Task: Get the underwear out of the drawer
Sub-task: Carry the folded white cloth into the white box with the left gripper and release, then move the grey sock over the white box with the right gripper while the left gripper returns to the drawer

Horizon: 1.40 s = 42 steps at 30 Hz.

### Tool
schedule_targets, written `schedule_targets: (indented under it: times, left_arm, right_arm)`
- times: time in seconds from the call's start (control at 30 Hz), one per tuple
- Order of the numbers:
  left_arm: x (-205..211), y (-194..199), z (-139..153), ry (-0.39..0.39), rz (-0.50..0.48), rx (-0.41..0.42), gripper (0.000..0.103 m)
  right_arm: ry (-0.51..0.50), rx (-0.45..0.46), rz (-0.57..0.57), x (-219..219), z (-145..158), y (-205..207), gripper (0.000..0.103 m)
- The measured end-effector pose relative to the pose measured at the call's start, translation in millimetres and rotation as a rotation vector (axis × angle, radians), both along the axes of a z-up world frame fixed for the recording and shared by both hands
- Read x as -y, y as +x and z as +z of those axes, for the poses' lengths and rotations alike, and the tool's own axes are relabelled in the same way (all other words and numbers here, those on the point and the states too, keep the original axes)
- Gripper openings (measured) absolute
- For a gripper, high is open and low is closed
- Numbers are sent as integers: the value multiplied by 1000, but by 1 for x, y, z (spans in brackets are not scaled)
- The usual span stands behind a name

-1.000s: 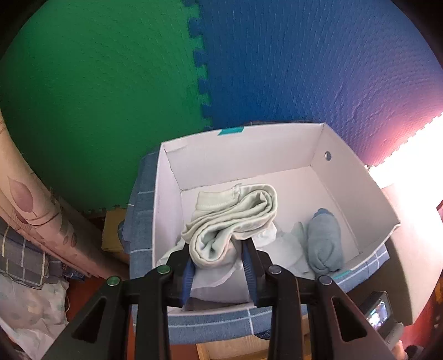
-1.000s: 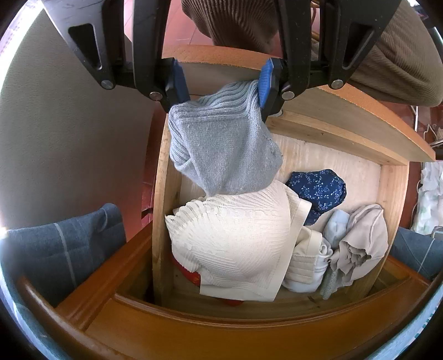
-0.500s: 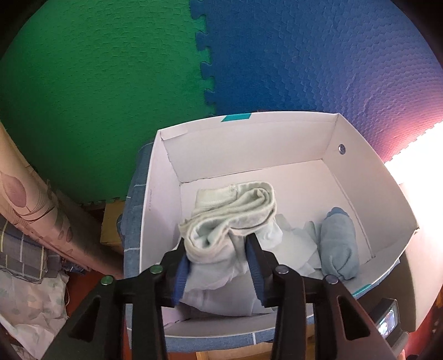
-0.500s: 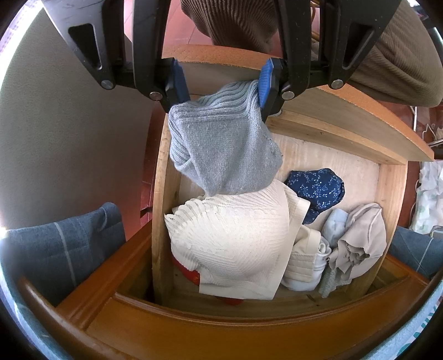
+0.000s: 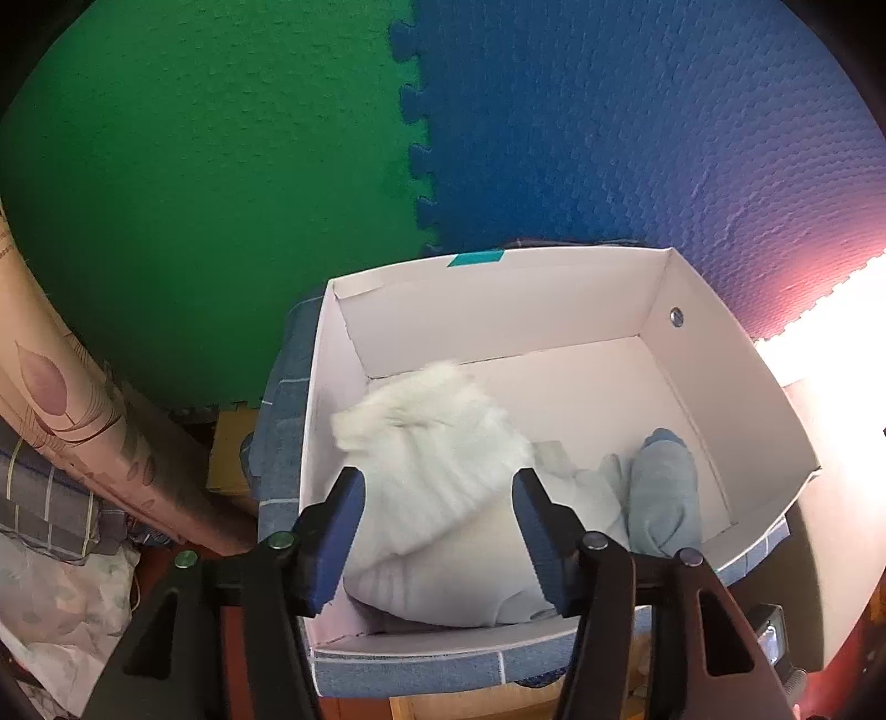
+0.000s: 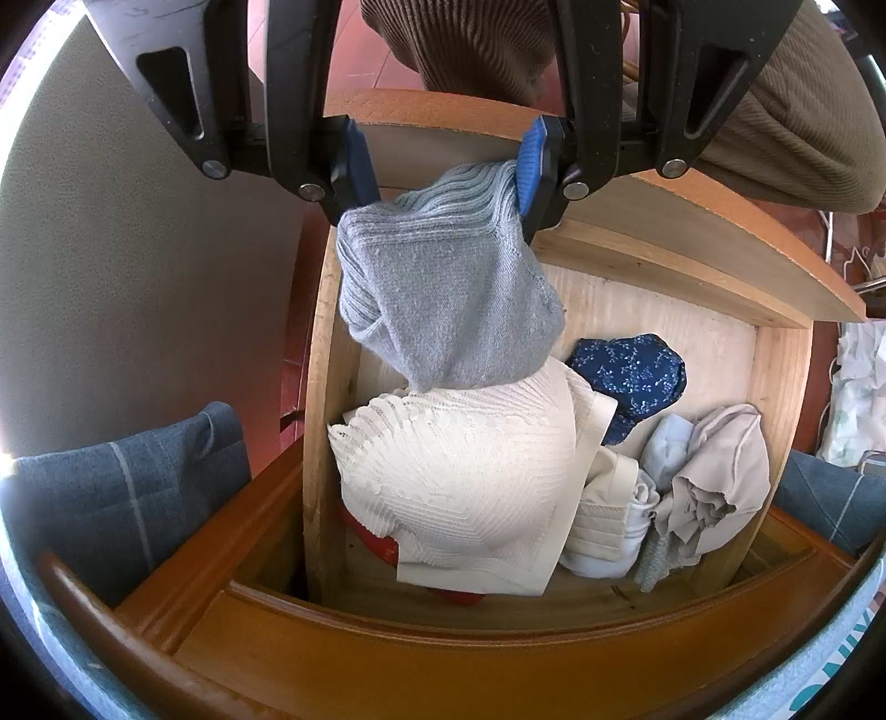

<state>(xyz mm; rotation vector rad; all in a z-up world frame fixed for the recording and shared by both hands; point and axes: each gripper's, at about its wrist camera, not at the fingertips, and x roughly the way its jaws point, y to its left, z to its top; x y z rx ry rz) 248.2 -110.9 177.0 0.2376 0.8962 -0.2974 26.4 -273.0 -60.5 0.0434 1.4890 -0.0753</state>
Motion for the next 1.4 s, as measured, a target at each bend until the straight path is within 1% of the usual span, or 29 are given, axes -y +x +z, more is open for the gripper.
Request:
schedule_targets:
  times: [0.23, 0.37, 0.53, 0.6, 0.7, 0.8, 0.9, 1.03, 1.1, 1.17, 1.23, 1.4]
  left_arm:
    - [6, -7, 9, -5, -20, -1, 57]
    - [1, -17, 19, -16, -17, 20, 57]
    - [-15, -36, 26, -15, -6, 54, 57]
    - [-25, -46, 24, 4, 10, 74, 57]
    - [-43, -62, 15, 1, 39, 78, 57]
    - [-60, -81, -4, 12, 76, 77, 57]
    - [-71, -100, -31, 35, 102, 61, 57]
    - [-83, -119, -78, 58, 133, -4, 57]
    - [-85, -126, -97, 76, 143, -25, 57]
    - [-86, -135, -117, 89, 157, -45, 57]
    - [-83, -141, -134, 99, 154, -65, 57]
    - [-76, -156, -167, 125, 149, -104, 57]
  right_arm:
    - [0, 1, 2, 0, 0, 0, 39]
    - [1, 2, 3, 1, 0, 0, 39]
    - [-4, 6, 6, 1, 0, -1, 39]
    - [-12, 16, 13, -1, 1, -1, 39]
    - [-26, 39, 28, -5, 5, -2, 39]
    - [-36, 52, 47, -8, 8, -2, 39]
    - [-30, 67, 52, -9, 10, -2, 39]
    - [-5, 127, 48, -9, 24, -5, 39]
    - [27, 133, 34, -8, 33, -5, 39]
    - [54, 150, 31, -9, 50, -5, 39]
    - [56, 162, 41, -12, 65, -5, 39]
    - [74, 192, 59, -13, 117, -6, 39]
